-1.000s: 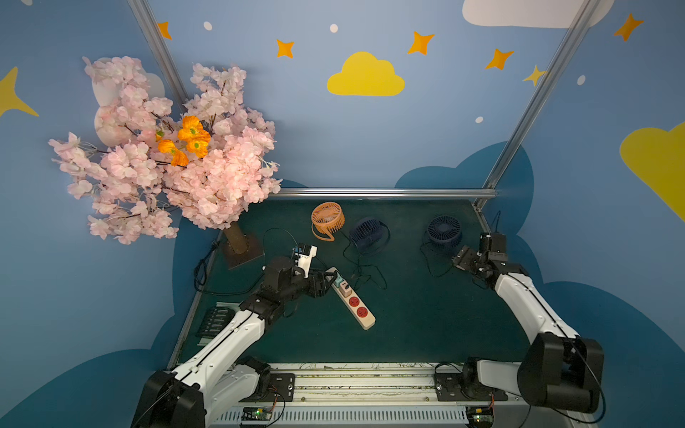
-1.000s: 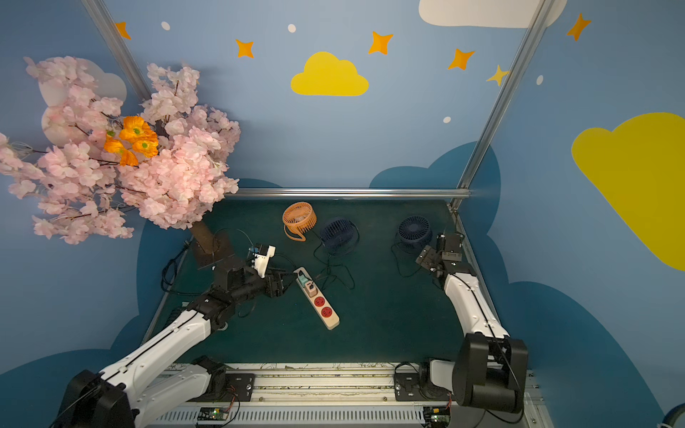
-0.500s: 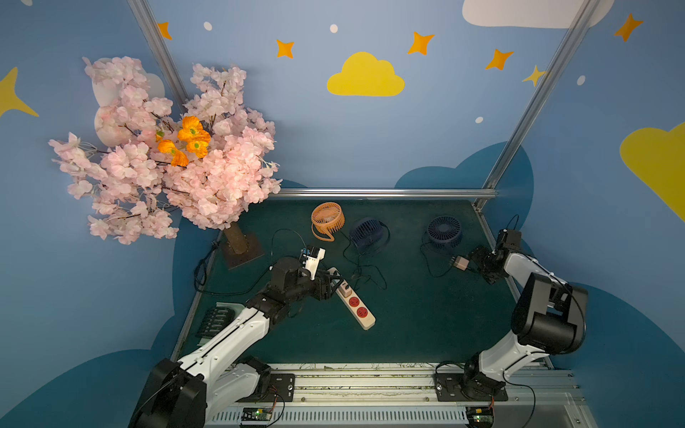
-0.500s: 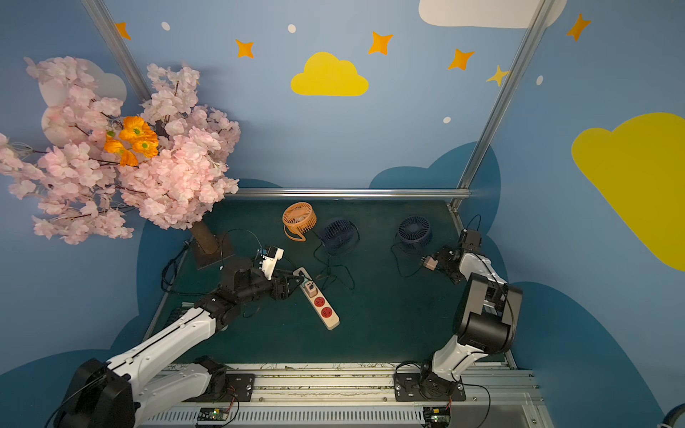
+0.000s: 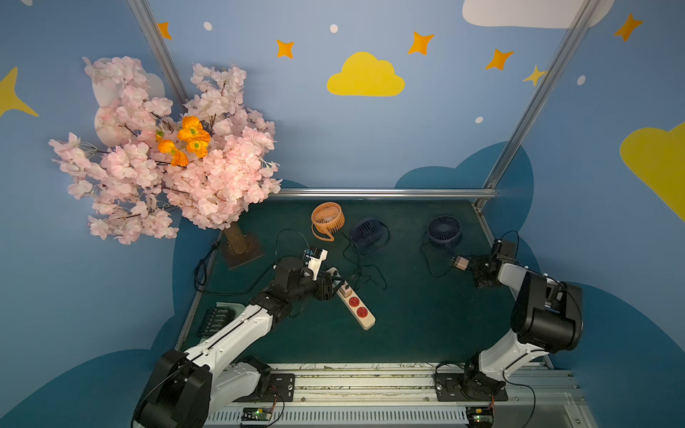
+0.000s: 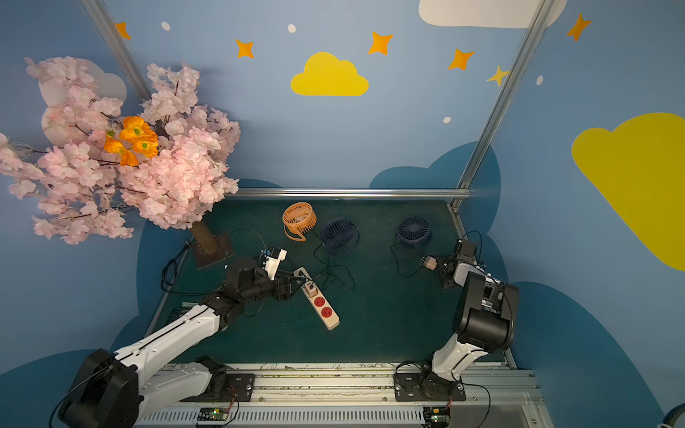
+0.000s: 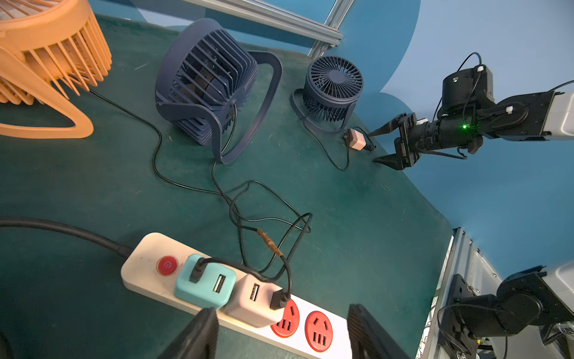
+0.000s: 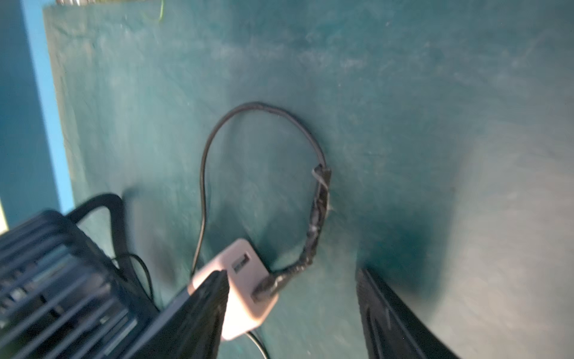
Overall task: Plug the desk fan into the power strip
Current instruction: Pick up the plug from the center of the board.
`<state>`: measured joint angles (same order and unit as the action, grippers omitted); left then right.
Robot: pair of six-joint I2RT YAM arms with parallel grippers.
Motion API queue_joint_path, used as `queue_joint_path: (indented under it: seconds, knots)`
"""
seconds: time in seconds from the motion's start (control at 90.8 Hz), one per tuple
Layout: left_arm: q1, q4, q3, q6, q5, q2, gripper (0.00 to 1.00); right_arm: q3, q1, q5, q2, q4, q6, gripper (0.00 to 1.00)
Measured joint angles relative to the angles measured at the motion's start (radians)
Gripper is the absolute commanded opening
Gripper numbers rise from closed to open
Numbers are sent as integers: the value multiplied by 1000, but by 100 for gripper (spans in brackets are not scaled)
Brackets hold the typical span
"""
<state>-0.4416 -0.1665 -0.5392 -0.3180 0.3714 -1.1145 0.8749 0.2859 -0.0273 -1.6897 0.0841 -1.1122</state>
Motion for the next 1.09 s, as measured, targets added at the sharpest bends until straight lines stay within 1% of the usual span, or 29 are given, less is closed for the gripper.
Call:
queue_joint_path:
  seconds: [0.088,0.253,0.385,0.463,0.595,0.727,0.826,0.958,1.013,1.09]
  knots:
    - [0,0,0,2,-2,0,70,-1,0,0,-14,-35,-37,60]
    - [0,0,0,4,-5,0,70,-2,0,-1,-42,-90,-79,41]
    - [0,0,0,5,-7,0,70,-2,0,-4,-69,-121,-96,18]
    - [-3,0,0,5,-10,2,71,-2,1,-15,-85,-152,-103,0]
    - [-5,1,0,5,-13,2,71,-5,4,-42,-96,-186,-87,0]
    - [-12,1,0,4,-16,2,71,-16,4,-45,-64,-160,-23,0]
    - [-27,2,-4,3,-19,2,71,-21,-3,-8,45,-47,74,0]
    - [-67,4,-38,3,-21,-2,71,-4,-43,127,261,126,230,0]
    - [-86,0,-63,2,-20,-11,71,12,-77,192,348,195,299,0]
    - [-116,-10,-99,0,-17,-31,71,33,-127,258,431,277,380,0]
